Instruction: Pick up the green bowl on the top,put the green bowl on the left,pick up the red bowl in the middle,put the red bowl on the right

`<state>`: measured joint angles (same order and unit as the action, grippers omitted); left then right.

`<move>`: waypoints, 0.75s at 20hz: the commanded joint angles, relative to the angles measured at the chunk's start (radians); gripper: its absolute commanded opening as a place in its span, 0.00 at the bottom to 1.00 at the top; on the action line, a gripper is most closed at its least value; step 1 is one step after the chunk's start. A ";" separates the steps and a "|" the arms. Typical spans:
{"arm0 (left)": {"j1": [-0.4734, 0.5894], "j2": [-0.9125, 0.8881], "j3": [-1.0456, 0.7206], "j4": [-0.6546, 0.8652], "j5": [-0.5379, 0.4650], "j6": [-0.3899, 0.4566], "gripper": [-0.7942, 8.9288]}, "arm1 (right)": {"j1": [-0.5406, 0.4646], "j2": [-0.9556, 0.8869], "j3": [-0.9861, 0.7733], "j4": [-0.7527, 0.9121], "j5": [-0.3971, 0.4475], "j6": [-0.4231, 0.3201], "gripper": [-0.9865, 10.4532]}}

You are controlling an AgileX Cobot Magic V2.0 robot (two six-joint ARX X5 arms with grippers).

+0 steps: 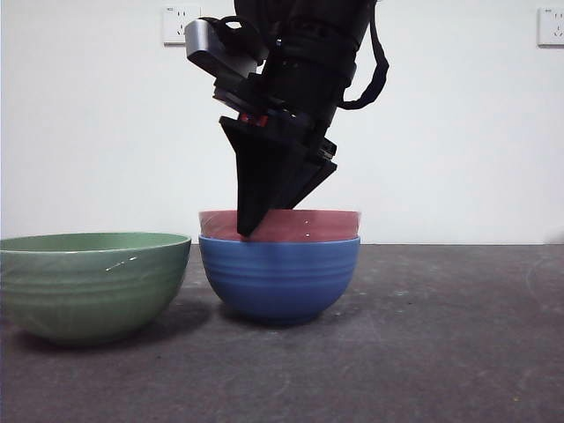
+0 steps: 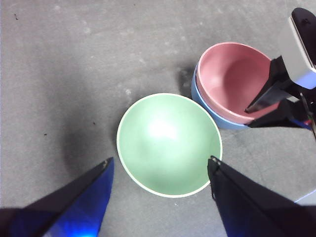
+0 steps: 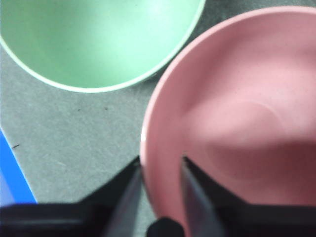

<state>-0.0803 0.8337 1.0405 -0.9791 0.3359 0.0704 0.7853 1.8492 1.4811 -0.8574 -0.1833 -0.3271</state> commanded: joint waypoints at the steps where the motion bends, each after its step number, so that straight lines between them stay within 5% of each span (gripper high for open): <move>1: 0.003 0.000 -0.003 0.006 0.005 0.016 0.41 | 0.002 0.010 0.000 0.005 0.000 -0.017 0.07; 15: 0.003 0.003 -0.004 0.012 0.005 0.021 0.41 | 0.089 -0.015 0.016 0.005 0.090 -0.057 0.08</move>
<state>-0.0803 0.8364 1.0405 -0.9722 0.3359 0.0784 0.8711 1.8462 1.4879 -0.8566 -0.0875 -0.3786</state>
